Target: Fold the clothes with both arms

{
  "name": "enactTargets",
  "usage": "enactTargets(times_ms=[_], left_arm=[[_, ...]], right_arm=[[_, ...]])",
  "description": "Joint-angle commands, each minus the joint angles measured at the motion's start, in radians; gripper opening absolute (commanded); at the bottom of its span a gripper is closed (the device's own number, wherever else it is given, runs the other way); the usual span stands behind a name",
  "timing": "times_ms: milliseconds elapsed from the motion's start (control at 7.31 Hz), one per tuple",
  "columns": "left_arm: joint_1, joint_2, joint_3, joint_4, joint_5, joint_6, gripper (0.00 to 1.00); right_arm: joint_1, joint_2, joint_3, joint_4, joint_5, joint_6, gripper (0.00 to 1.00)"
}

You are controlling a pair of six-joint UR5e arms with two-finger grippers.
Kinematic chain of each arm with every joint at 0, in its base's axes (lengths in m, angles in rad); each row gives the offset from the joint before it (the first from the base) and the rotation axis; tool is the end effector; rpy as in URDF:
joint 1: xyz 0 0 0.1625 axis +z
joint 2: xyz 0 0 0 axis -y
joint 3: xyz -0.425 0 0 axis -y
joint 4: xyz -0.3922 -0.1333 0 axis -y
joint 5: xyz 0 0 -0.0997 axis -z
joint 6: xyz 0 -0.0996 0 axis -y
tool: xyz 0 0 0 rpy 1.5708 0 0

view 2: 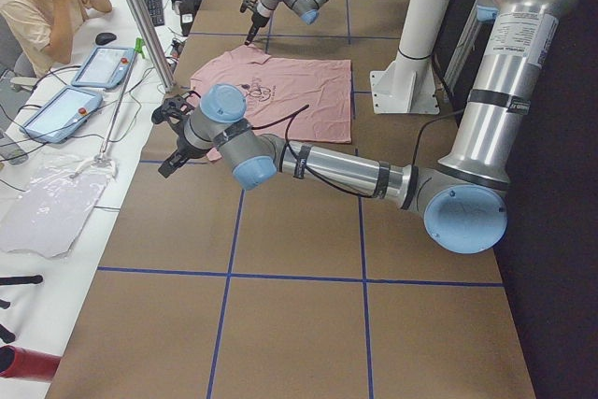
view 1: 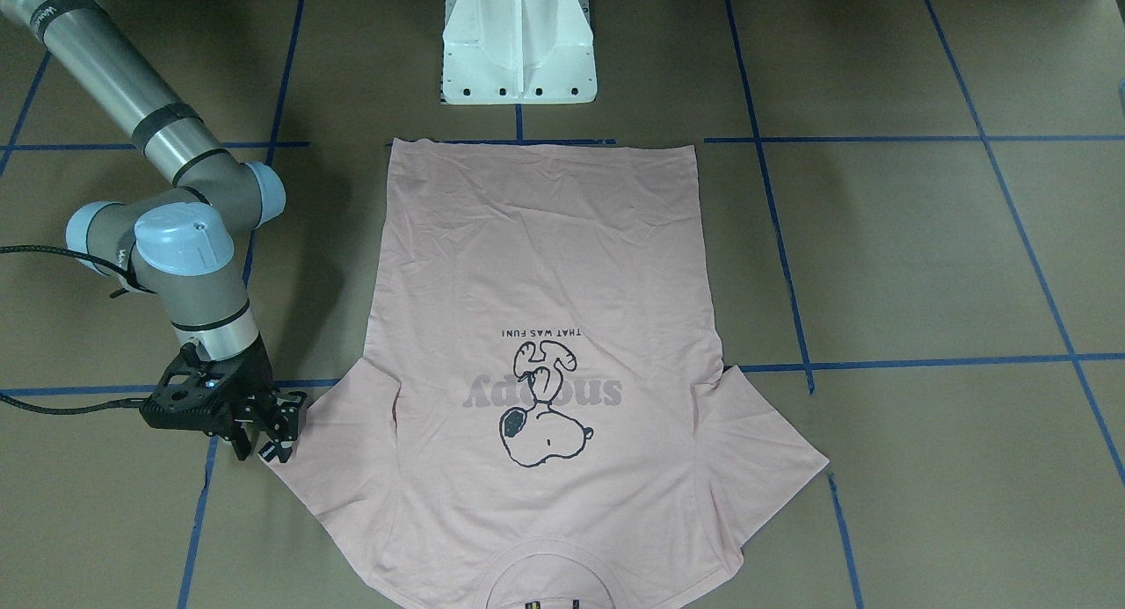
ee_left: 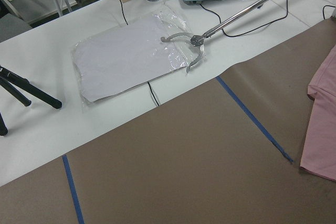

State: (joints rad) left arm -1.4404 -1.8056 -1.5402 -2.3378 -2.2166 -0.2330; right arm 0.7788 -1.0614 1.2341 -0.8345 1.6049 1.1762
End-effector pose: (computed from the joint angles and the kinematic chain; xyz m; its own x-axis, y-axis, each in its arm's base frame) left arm 0.0059 -0.6093 0.4589 0.7245 0.4512 -0.5211 0.0965 0.6821 0.7248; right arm -0.4308 -0.6076 0.4487 0.6663 0.1178 0.7363 -0.4622 0.8401 0.2839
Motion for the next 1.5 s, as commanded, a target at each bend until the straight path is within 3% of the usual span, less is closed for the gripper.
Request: enactTargets(times_ms=[0, 137, 684, 957, 1094, 1368], left_arm=[[0.0, 0.0, 0.003, -0.005, 0.0, 0.001, 1.0], [0.0, 0.0, 0.002, -0.005, 0.0, 0.0, 1.0], [0.0, 0.0, 0.003, -0.005, 0.0, -0.002, 1.0], [0.0, 0.0, 0.006, -0.005, 0.0, -0.002, 1.0], [0.0, 0.0, 0.006, -0.005, 0.0, -0.002, 1.0], [0.001, 0.0, 0.008, -0.005, 0.002, -0.003, 1.0]], right_arm=[[-0.001, 0.003, -0.001, 0.0, 0.0, 0.031, 0.13], [-0.001, 0.003, -0.001, 0.0, 0.0, 0.048, 0.0], [0.002, 0.069, 0.037, -0.069, 0.001, 0.077, 0.0], [-0.036, 0.191, 0.071, -0.251, -0.05, 0.143, 0.0], [-0.073, 0.246, 0.061, -0.306, -0.116, 0.184, 0.0], [-0.093, 0.32, -0.033, -0.31, -0.155, 0.184, 0.0]])
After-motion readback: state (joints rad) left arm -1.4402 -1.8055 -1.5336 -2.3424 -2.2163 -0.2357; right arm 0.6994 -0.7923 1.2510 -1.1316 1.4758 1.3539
